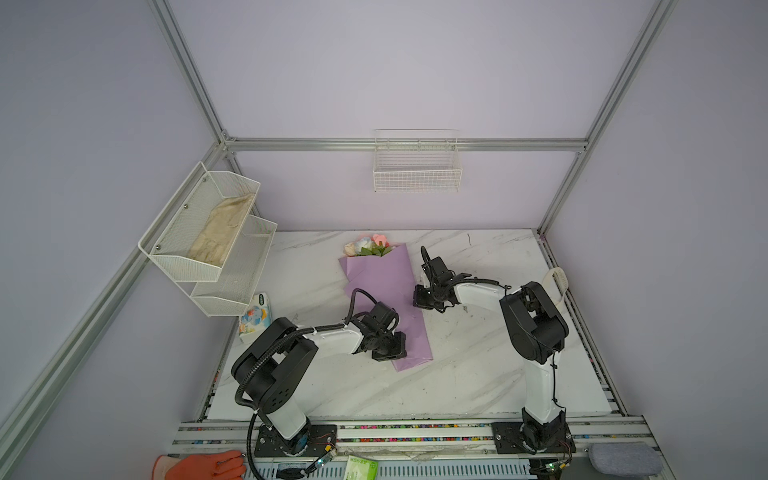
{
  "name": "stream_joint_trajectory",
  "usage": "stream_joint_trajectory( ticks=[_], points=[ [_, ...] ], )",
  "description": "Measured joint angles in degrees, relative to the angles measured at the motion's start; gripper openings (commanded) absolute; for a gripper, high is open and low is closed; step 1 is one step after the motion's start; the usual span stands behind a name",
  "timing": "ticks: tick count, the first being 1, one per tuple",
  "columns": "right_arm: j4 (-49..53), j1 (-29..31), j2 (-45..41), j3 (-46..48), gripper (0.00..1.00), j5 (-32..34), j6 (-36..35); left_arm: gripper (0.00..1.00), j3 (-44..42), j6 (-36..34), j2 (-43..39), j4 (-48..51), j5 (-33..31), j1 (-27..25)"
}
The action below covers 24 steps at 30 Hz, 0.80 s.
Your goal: Tie the bouquet of fake flowers
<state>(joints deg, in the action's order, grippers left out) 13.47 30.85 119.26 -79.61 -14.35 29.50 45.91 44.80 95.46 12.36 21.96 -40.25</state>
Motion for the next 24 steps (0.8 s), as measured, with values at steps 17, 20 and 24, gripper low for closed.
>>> stream_joint_trajectory(
  ticks=[17,20,24],
  points=[
    [-0.3,-3.1,12.7,-18.3,0.06,-1.4,3.7,0.00,0.2,0.0,0.2,0.2,0.3,0.1],
    [-0.5,-3.5,15.2,-22.0,0.07,-1.6,4.3,0.00,0.2,0.0,0.2,0.2,0.3,0.1],
    [0.1,-3.9,17.4,-25.5,0.07,-1.9,5.0,0.00,0.2,0.0,0.2,0.2,0.3,0.1]
  ],
)
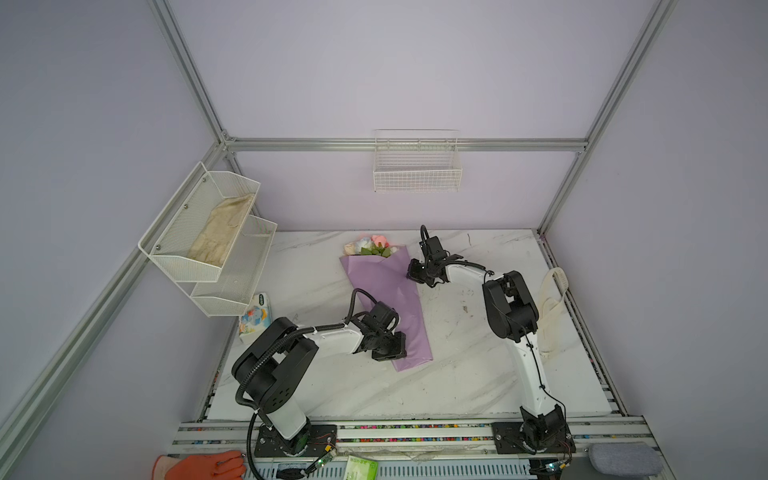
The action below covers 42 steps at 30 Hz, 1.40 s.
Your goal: Tie the bouquet of fake flowers
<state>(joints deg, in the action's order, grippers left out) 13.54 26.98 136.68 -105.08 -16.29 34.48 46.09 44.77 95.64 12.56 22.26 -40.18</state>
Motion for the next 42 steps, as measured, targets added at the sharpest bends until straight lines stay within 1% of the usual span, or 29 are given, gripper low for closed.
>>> stream_joint_trajectory(
  ticks=[4,12,21,27,31,33,35,36,38,39,40,41,42],
  points=[
    [-2.6,-0.7,4.5,-5.7,0.08,-1.4,1.0,0.00,0.0,0.0,0.0,0.0,0.0,0.0],
    [-8.3,-2.9,9.9,-11.3,0.10,-4.5,4.3,0.00,0.0,0.0,0.0,0.0,0.0,0.0],
    [-12.4,-4.3,19.5,-24.2,0.10,-8.2,8.4,0.00,0.0,0.1,0.0,0.0,0.1,0.0],
    [-12.7,-5.0,23.2,-30.3,0.11,-9.6,10.9,0.00,0.0,0.2,0.0,0.0,0.1,0.0],
    [-10.8,-5.7,23.4,-32.1,0.17,-12.3,11.3,0.00,0.0,0.2,0.0,0.0,0.1,0.0],
    [-9.8,-6.2,21.6,-30.5,0.20,-13.3,10.4,0.00,0.0,0.2,0.0,0.0,0.0,0.0],
    [-9.2,-6.7,15.9,-23.5,0.22,-13.6,8.8,0.04,0.0,0.2,-0.2,0.1,0.0,0.0],
    [-8.7,-6.8,12.9,-20.1,0.23,-13.7,8.0,0.07,0.0,0.2,-0.3,0.1,0.0,0.0],
    [-8.3,-7.2,3.9,-10.5,0.24,-13.3,5.9,0.19,0.0,0.0,-0.8,0.6,-0.5,0.0],
    [-8.0,-7.3,-0.1,-6.7,0.25,-13.2,5.1,0.22,0.0,0.0,-1.4,1.0,-0.8,-0.1],
    [-8.5,-7.4,-4.7,-2.3,0.25,-13.0,4.1,0.27,0.0,0.0,-2.2,1.9,-1.5,-0.1],
    [-8.9,-7.4,-9.7,2.4,0.27,-12.9,3.0,0.35,0.0,-0.1,-3.3,3.0,-2.2,-0.1],
    [-9.4,-7.4,-13.5,6.1,0.28,-12.7,2.2,0.37,0.1,-0.1,-4.3,3.7,-2.7,-0.1]
  ],
)
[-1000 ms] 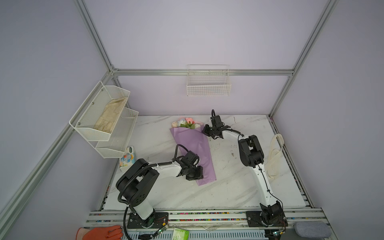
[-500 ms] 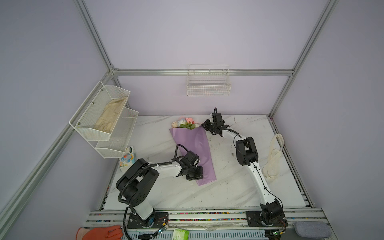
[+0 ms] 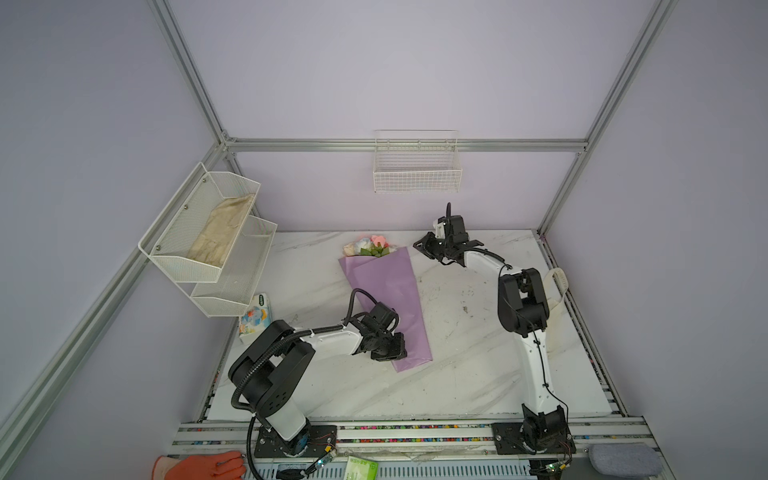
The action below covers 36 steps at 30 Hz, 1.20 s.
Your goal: Tie the bouquet of fake flowers
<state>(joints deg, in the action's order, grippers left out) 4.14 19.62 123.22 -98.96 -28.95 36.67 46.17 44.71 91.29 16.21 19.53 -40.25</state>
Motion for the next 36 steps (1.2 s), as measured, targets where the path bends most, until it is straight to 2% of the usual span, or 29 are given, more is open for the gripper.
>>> stream_joint_trajectory(
  ticks=[2,4,8,12,14,16,19,22,24,27,30,32,36],
  points=[
    [-1.2,0.0,-7.2,7.4,0.31,0.3,-1.9,0.45,0.2,-0.3,-3.0,1.9,-1.6,0.2],
    [-1.8,0.1,-11.7,13.4,0.36,0.8,-3.6,0.60,0.7,-0.5,-6.1,3.9,-3.5,0.7],
    [-2.1,0.8,-15.2,24.3,0.42,1.0,-6.1,0.76,2.3,0.2,-12.8,7.6,-8.5,4.5],
    [-0.4,2.2,-14.7,29.9,0.46,1.4,-7.6,0.80,2.5,0.8,-14.3,6.9,-8.8,13.0],
    [0.7,3.6,-14.2,30.3,0.48,2.1,-8.6,0.81,2.5,1.0,-12.2,5.6,-6.7,18.1],
    [1.1,5.1,-13.6,29.8,0.48,2.4,-9.5,0.83,2.8,1.3,-9.3,4.3,-4.8,21.0],
    [1.8,7.8,-11.7,28.0,0.50,3.8,-10.4,0.90,3.0,2.3,-5.4,2.7,-2.4,22.1],
    [1.9,10.3,-10.0,27.2,0.51,5.1,-10.6,0.92,3.0,3.4,-3.5,0.1,0.1,22.3],
    [2.3,11.6,-9.4,27.2,0.51,6.3,-10.5,0.89,3.0,4.3,-2.1,-1.8,1.6,22.8],
    [2.0,13.0,-9.4,27.6,0.51,7.3,-9.9,0.78,3.0,5.6,0.5,-4.4,3.0,24.0],
    [1.9,13.1,-11.1,29.5,0.50,8.5,-9.2,0.57,3.0,6.3,3.2,-6.4,4.3,25.3],
    [2.6,12.9,-13.6,31.4,0.40,9.2,-8.8,0.42,3.0,6.7,5.1,-7.6,5.2,26.0],
    [4.2,12.8,-19.6,34.7,0.15,8.7,-8.8,0.31,3.7,6.4,8.2,-8.8,6.8,26.7]
  ],
)
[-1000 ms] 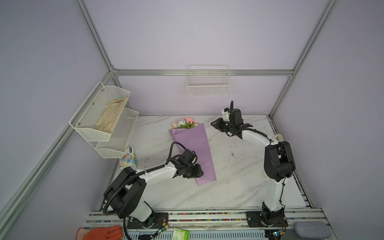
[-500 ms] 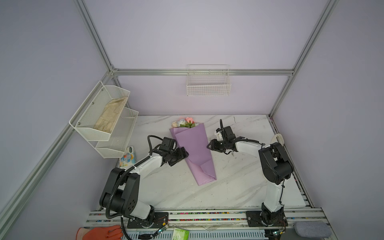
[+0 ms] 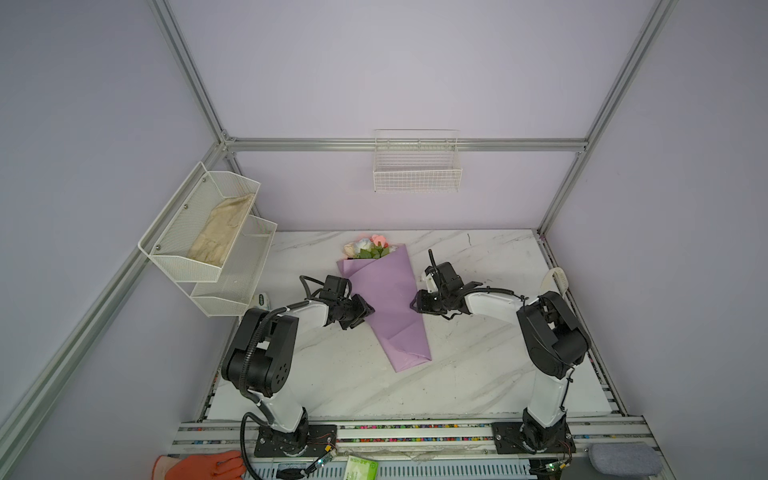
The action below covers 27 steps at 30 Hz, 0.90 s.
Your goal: Tie the bouquet of fake flowers
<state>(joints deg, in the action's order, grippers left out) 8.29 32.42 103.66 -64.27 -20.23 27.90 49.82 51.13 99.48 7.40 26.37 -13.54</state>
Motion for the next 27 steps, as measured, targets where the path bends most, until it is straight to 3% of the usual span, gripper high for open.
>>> stream_joint_trajectory(
  ticks=[4,16,21,27],
  points=[
    [-0.3,0.5,-3.4,4.3,0.06,-2.3,0.3,0.25,1.2,-1.2,1.7,-0.6,0.5,0.1],
    [-7.1,1.3,-7.6,20.4,0.01,-8.2,4.5,0.05,2.9,-4.3,4.3,-0.7,1.9,0.4],
    [-7.4,1.8,-12.8,26.4,0.01,-9.3,5.2,0.04,3.9,-4.9,5.3,-0.5,2.2,0.4],
    [-3.7,3.4,-15.6,27.1,0.01,-8.3,4.8,0.03,4.3,-5.7,5.7,-0.4,2.4,0.4]
  ],
)
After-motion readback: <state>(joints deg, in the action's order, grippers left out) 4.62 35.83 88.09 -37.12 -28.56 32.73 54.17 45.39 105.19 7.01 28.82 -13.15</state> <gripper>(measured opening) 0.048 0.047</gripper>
